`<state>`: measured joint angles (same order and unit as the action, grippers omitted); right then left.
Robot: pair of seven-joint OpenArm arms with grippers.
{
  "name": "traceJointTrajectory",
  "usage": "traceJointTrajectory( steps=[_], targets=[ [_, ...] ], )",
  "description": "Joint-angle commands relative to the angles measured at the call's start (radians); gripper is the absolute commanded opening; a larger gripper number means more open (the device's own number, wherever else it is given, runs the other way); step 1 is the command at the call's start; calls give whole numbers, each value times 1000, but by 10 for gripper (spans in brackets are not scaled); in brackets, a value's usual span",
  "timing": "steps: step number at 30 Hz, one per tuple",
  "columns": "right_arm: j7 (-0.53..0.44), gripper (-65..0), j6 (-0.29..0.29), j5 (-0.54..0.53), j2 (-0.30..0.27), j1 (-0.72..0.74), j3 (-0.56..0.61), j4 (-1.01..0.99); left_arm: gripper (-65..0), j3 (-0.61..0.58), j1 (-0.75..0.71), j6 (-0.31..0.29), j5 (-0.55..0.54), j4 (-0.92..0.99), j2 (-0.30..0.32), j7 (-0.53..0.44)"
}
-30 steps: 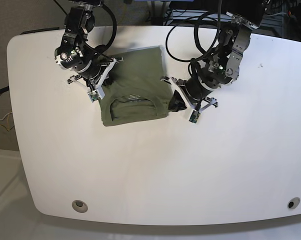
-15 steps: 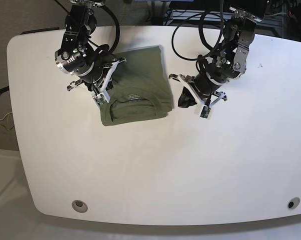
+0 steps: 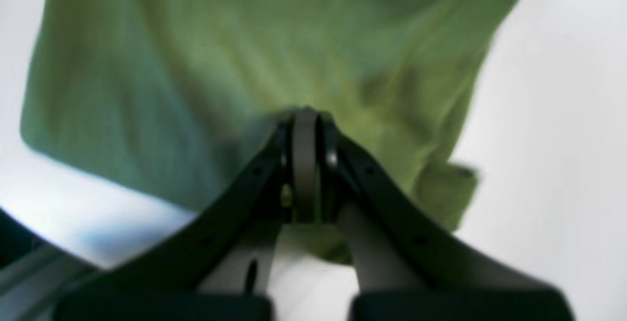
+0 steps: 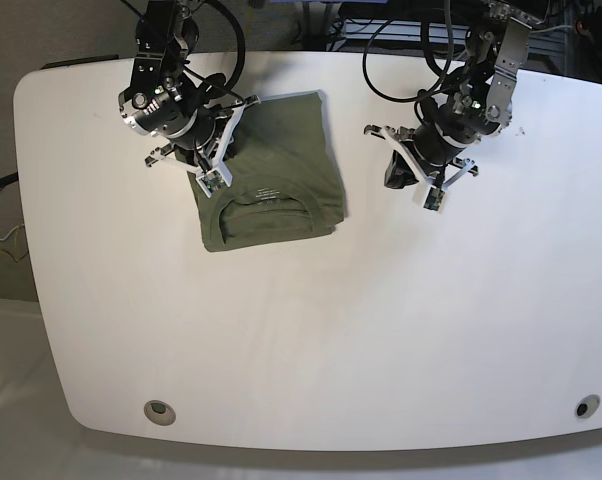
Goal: Fold the T-shirt properly
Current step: 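Grasp the bundle's edge with the right gripper and raise the left gripper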
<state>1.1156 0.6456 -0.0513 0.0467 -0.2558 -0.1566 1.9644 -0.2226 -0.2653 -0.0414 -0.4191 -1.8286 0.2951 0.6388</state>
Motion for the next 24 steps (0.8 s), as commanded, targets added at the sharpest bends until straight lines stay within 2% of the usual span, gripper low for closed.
traceJointTrajectory(
  steps=[1, 6, 11, 24],
  targets=[
    [-18, -650, -4, -11, -3, 14, 27, -6, -650, 41, -29, -2, -7, -36, 9, -23],
    [-18, -650, -30, -11, 2, 22, 62, -64, -650, 119, -81, -5, -7, -47, 9, -23],
    [-25, -650, -79, -11, 2, 36, 107, -124, -650, 164, -113, -5, -4, -47, 11, -23],
    [-73, -650, -145, -17, 5, 135, 199, -311, -650, 256, -173, -8, -5, -47, 11, -23]
  ],
)
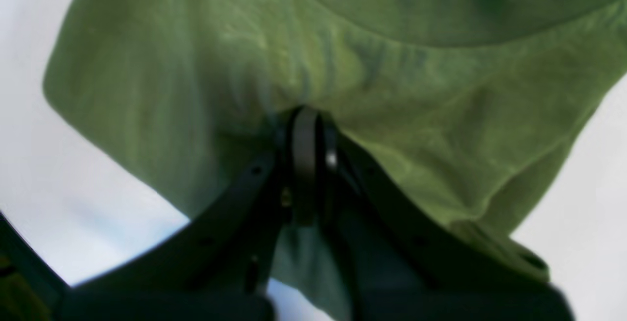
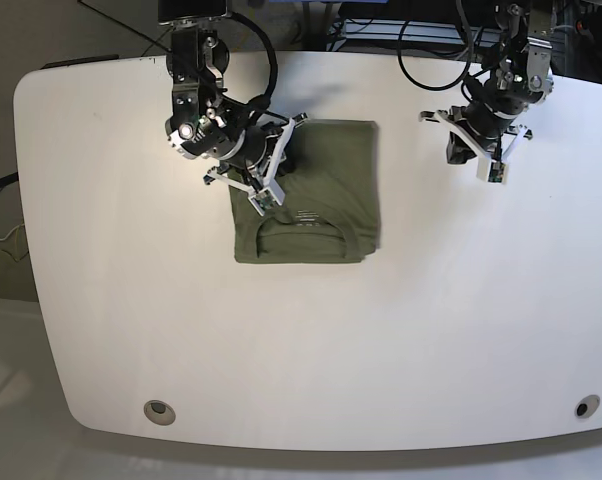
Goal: Fold the T-shirt properly
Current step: 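Grasp the bundle's edge with the right gripper and raise the left gripper, then drag the bundle with the right gripper away from the robot base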
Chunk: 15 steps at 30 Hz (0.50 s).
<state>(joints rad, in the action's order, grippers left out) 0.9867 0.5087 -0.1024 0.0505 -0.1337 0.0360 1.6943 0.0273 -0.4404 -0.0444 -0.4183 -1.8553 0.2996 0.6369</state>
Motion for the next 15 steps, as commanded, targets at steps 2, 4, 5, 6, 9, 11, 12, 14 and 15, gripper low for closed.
traceJointTrajectory(
  steps=[2, 4, 5, 6, 9, 11, 12, 14, 15],
  targets=[
    [54, -650, -8, 34, 12, 38, 12, -70, -650, 10, 1, -7, -4, -20, 6, -21],
    [54, -650, -8, 40, 27, 58, 14, -93, -650, 16, -7, -22, -4, -20, 8, -21],
    [54, -650, -8, 40, 33, 70, 14, -105, -650, 24, -11, -33, -4, -20, 10, -21],
    [54, -650, -8, 40, 36, 76, 14, -110, -650, 29, -13, -41, -4, -20, 13, -21],
    [53, -650, -8, 40, 48, 116, 21, -144, -650, 52, -13, -68, -4, -20, 22, -21],
    [41, -650, -8, 40, 59, 141, 28, -165, -650, 70, -16, -74, -4, -20, 23, -21],
    [30, -650, -8, 40, 64, 153, 29, -179, -650, 81, -25, -74, -4, -20, 23, -21],
    [7, -650, -8, 42, 64, 173, 31, -205, -650, 99, -39, -76, -4, -20, 23, -21],
    [-2, -650, -8, 42, 65, 182, 31, -218, -650, 105, -41, -76, -6, -20, 23, -21]
  ],
)
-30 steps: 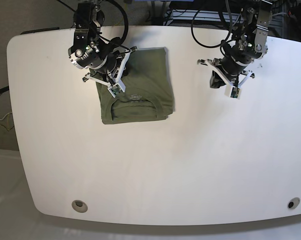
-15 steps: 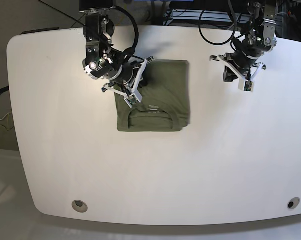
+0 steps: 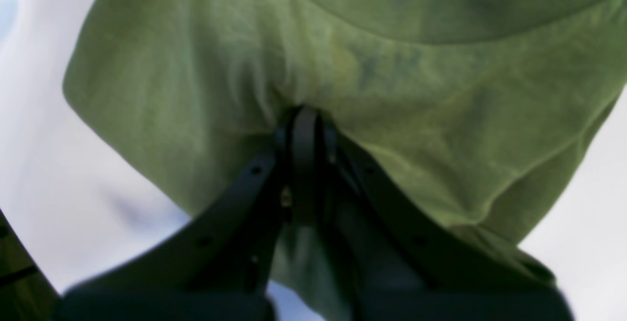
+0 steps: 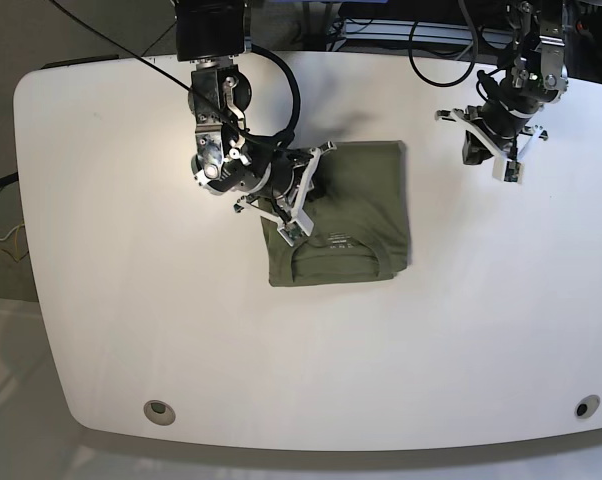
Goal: Fold the T-shirt properly
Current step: 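Drag the bundle with the right gripper away from the robot base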
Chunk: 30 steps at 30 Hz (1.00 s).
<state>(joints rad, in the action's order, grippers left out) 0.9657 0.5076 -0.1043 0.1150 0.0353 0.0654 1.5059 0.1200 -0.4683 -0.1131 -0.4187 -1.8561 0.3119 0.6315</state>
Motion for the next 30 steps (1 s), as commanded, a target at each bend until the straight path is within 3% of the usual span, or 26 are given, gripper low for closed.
traceJointTrajectory(
  steps=[1, 12, 20, 30],
  targets=[
    [9, -650, -7, 44, 2, 24, 1, -49, -650, 20, -17, -7, -6, -20, 13, -15],
    [-87, -650, -8, 44, 19, 125, 1, -229, -650, 59, -36, -9, -3, -20, 16, -15],
    [-172, -650, -83, 39, 22, 174, 1, -313, -650, 60, -40, -9, -3, -20, 16, -15],
    [-181, -650, -89, 35, 22, 219, 1, -345, -650, 62, -48, -9, -1, -20, 16, -15]
  ],
)
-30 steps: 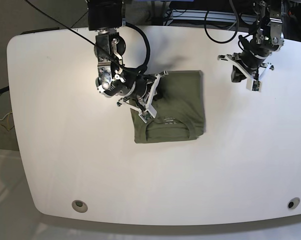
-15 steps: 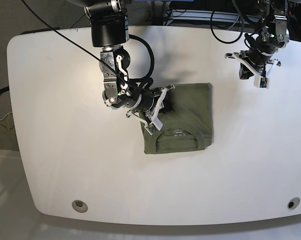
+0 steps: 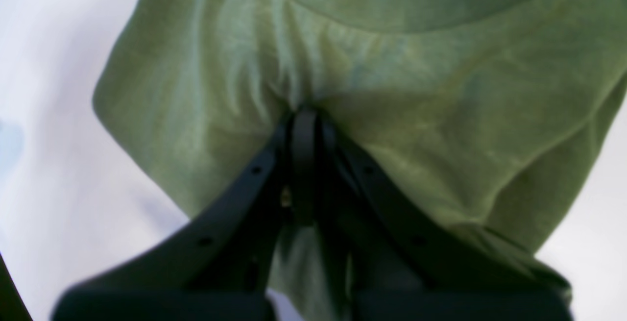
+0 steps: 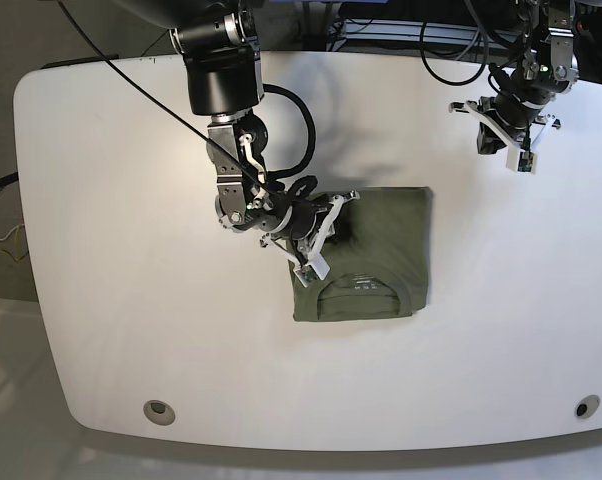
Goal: Fold the T-shirt properly
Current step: 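Drag the bundle with the right gripper away from the robot base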
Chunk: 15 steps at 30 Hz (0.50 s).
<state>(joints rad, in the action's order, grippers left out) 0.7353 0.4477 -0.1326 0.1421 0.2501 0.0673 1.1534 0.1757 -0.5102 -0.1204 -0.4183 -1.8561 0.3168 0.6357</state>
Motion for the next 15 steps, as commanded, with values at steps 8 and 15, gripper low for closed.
traceJointTrajectory(
  steps=[8, 15],
  targets=[
    [89, -650, -30, 63, -6, -65, -2, 205, -650, 6, -14, -2, -7, -21, 37, -20],
    [165, -650, -30, 63, -6, -100, -2, 405, -650, 15, -14, -2, -9, -23, 38, -20]
  ],
)
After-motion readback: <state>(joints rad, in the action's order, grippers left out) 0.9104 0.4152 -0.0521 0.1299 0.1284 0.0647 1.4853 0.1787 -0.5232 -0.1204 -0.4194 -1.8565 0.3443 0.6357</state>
